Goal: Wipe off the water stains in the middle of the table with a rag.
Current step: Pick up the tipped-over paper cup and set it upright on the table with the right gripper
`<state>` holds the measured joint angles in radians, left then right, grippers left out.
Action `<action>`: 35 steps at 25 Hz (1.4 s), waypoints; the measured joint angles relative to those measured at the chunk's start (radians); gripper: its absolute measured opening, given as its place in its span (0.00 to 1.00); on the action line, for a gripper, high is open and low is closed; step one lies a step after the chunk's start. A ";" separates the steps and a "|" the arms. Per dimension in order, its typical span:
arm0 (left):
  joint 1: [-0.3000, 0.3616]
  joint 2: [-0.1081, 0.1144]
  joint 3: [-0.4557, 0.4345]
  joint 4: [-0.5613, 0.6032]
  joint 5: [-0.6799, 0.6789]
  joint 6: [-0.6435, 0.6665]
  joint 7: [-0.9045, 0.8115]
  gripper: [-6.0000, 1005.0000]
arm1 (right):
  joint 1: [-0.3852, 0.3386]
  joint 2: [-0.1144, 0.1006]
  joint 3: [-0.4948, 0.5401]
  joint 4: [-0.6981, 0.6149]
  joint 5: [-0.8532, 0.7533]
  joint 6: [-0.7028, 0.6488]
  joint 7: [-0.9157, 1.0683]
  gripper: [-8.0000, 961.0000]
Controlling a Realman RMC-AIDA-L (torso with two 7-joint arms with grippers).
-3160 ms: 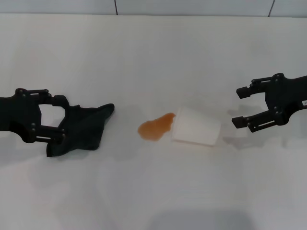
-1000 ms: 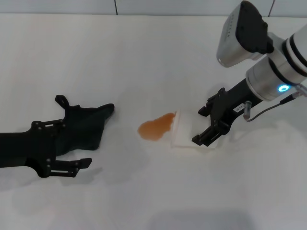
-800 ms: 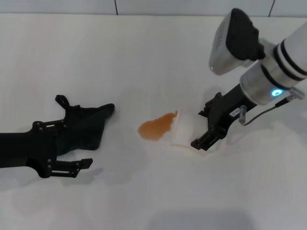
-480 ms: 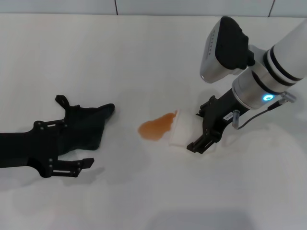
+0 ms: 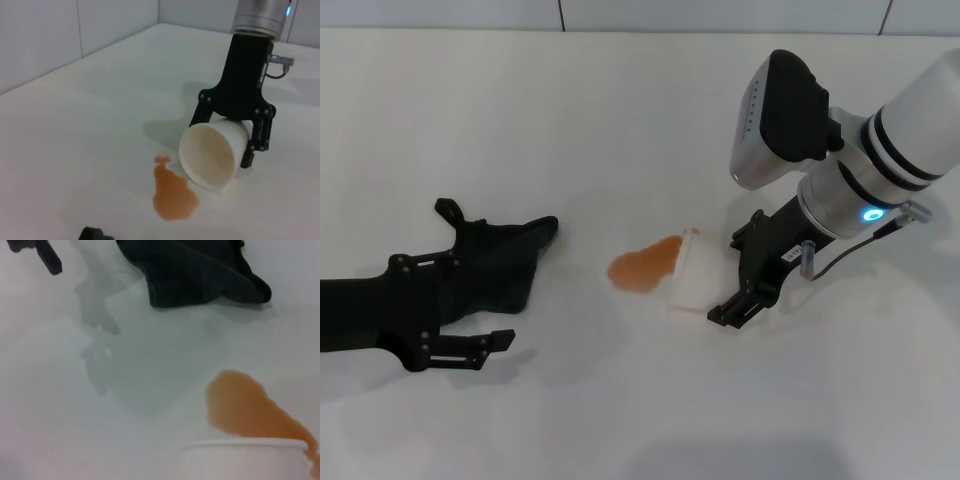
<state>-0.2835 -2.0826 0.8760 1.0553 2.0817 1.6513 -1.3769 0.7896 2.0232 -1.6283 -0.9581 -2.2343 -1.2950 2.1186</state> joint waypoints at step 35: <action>0.000 0.001 -0.002 -0.026 -0.073 -0.004 -0.009 0.87 | -0.371 -0.012 0.645 0.458 0.816 -0.185 -1.204 0.56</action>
<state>-0.2831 -2.0814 0.8744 1.0293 2.0092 1.6468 -1.3862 0.4188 2.0108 -0.9830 -0.4999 -1.4184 -1.4798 0.9147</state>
